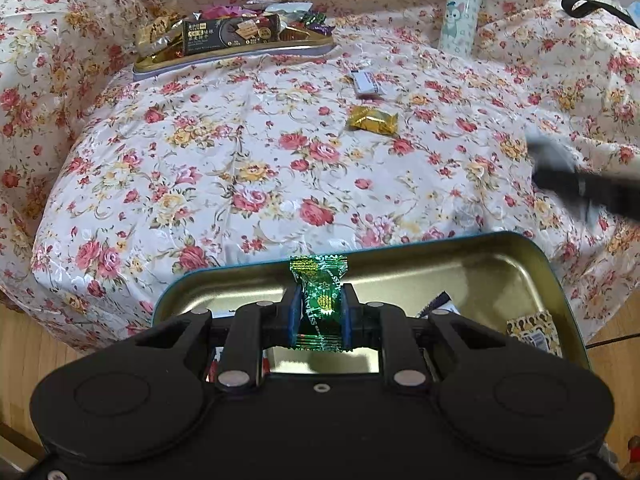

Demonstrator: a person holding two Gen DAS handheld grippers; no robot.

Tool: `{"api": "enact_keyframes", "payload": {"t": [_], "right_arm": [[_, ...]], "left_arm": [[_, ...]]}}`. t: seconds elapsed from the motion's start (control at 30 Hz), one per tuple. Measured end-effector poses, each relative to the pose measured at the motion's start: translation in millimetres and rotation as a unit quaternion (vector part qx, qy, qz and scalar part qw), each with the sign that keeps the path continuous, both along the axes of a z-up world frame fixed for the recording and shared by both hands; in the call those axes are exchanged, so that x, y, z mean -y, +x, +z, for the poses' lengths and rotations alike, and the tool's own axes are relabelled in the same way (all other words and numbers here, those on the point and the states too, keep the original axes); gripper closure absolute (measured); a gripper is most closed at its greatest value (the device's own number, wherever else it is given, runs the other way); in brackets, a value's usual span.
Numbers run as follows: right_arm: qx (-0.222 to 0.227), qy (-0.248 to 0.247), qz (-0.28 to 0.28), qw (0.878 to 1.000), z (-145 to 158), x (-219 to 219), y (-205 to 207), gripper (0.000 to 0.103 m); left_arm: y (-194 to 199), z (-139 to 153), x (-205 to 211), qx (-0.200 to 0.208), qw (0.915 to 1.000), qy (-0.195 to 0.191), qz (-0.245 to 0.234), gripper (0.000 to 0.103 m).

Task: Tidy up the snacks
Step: 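Carry both held candies over the gold tray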

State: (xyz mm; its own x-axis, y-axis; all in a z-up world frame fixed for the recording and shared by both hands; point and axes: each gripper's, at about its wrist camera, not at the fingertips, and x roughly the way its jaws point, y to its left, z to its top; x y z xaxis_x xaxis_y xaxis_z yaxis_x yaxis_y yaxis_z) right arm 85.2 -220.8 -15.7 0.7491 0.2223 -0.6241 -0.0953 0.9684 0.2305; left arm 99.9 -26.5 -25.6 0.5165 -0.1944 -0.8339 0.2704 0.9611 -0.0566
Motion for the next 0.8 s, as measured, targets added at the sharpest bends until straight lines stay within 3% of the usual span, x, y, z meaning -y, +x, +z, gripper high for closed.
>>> {"api": "enact_keyframes", "payload": {"t": [0.37,0.8], "right_arm": [[-0.105,-0.002,0.005,0.995,-42,-24,-10,0.081],[-0.125,-0.026,0.003,0.992,-53,-29,-8,0.081]], "left_arm": [[1,-12,5,-0.032,0.9994,0.016,-0.002,0.076],[4,-18,4,-0.047,0.9987,0.020,0.005,0.076]]}}
